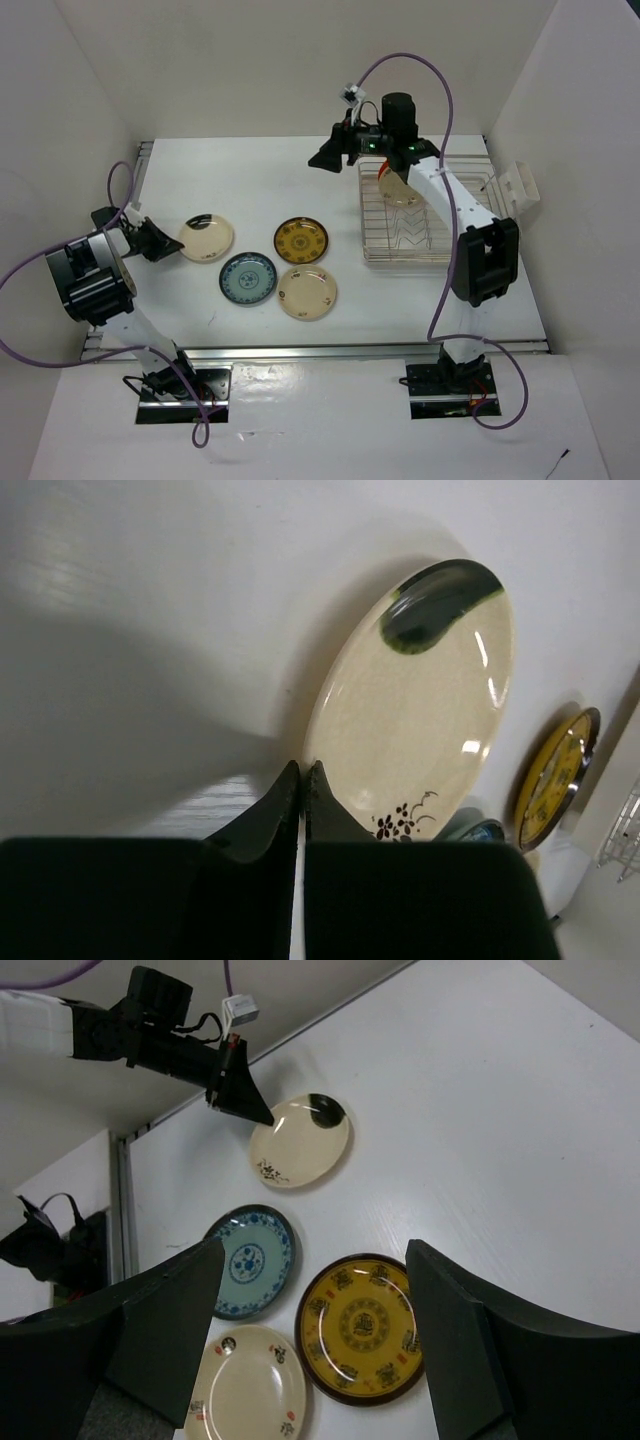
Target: Load the plates into the dish rack
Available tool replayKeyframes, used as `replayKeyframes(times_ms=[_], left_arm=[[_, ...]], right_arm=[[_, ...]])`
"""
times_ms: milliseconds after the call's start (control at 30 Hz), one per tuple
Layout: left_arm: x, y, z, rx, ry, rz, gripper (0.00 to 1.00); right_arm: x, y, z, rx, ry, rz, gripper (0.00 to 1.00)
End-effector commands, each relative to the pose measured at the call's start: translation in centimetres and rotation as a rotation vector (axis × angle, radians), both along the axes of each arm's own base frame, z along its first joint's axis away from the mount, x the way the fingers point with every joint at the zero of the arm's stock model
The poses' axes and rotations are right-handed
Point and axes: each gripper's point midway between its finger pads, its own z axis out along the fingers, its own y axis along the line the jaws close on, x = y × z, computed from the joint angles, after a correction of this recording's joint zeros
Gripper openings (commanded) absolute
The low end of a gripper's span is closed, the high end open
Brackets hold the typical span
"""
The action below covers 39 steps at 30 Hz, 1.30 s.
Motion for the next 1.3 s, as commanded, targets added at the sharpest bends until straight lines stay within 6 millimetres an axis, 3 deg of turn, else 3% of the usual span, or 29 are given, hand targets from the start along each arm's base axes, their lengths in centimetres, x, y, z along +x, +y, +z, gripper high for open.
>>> replayKeyframes(times_ms=[0, 33, 100, 133, 167, 300, 367, 433, 467, 500, 533, 700, 767, 867, 900, 933, 1067, 1100, 1133, 1200, 1233, 1267], left_arm=[[2.1, -1.2, 2.7, -0.034, -0.146, -0.105, 0.00], [3.5, -0.8, 4.8, -0.011, -0.224, -0.137, 0.00], [4.7, -2.1, 7.4, 0.008, -0.301, -0.229, 0.00], [6.1, -2.8, 10.1, 0.039, -0.371, -0.283, 0.00], [6.6, -3.4, 11.2, 0.039, -0.401, -0.318, 0.00], [8.1, -7.9, 18.6, 0.036, -0.598, -0.507, 0.00], [8.9, -11.0, 21.4, 0.070, -0.677, -0.606, 0.00], [9.0, -13.2, 22.5, 0.088, -0.694, -0.670, 0.00], [9.1, -15.5, 23.8, 0.092, -0.727, -0.727, 0.00], [9.1, -16.6, 23.7, 0.079, -0.723, -0.750, 0.00], [8.9, -18.3, 24.1, 0.071, -0.735, -0.787, 0.00], [8.7, -22.1, 24.8, 0.015, -0.771, -0.861, 0.00], [8.4, -23.0, 25.2, 0.000, -0.789, -0.887, 0.00], [7.9, -24.2, 25.5, -0.009, -0.800, -0.924, 0.00], [8.1, -24.1, 25.6, -0.001, -0.796, -0.915, 0.00], [8.1, -24.0, 25.4, 0.008, -0.790, -0.913, 0.00], [8.0, -23.8, 25.3, 0.020, -0.772, -0.902, 0.01], [8.0, -23.8, 25.6, 0.031, -0.782, -0.908, 0.36], [7.9, -23.9, 26.2, 0.030, -0.794, -0.922, 0.57], [7.5, -23.8, 27.0, 0.048, -0.803, -0.936, 0.83], [7.4, -23.9, 27.3, 0.050, -0.811, -0.947, 1.00], [7.0, -23.9, 27.9, 0.063, -0.836, -0.967, 1.00]], right_arm=[[0.6, 1.5, 2.2, 0.045, 0.020, -0.010, 0.81], [0.8, 1.8, 1.6, 0.045, 0.049, -0.002, 0.81], [0.4, 2.8, 2.1, 0.059, 0.061, 0.025, 0.81], [0.4, 3.1, 1.9, 0.071, 0.100, 0.037, 0.81], [0.1, 3.8, 1.8, 0.079, 0.105, 0.068, 0.81], [-0.4, 6.0, 1.0, 0.078, 0.124, 0.115, 0.85], [0.1, 7.0, -0.6, 0.059, 0.146, 0.093, 0.85], [0.1, 7.8, -0.6, 0.059, 0.138, 0.095, 0.85], [0.3, 8.3, -1.2, 0.053, 0.162, 0.086, 0.85], [0.5, 8.3, -0.4, 0.063, 0.152, 0.077, 0.85], [0.8, 8.3, -1.1, 0.052, 0.172, 0.063, 0.85], [1.1, 8.3, -1.6, 0.038, 0.183, 0.054, 0.85], [1.1, 8.2, -2.4, 0.023, 0.194, 0.044, 0.81], [0.9, 7.9, -3.6, -0.009, 0.218, 0.036, 0.26], [1.0, 7.7, -3.0, -0.011, 0.210, 0.021, 0.09], [1.0, 7.5, -3.6, -0.033, 0.222, 0.011, 0.00], [1.0, 6.5, -2.9, -0.103, 0.127, -0.002, 0.00], [1.1, 6.3, -2.9, -0.122, 0.108, -0.004, 0.00], [1.0, 5.2, -1.4, -0.138, 0.079, -0.021, 0.00], [2.2, 2.9, 0.1, -0.195, -0.045, -0.050, 0.00], [1.9, 1.8, 2.7, -0.202, -0.136, -0.052, 0.00], [2.3, -0.5, 2.7, -0.248, -0.156, -0.078, 0.00]])
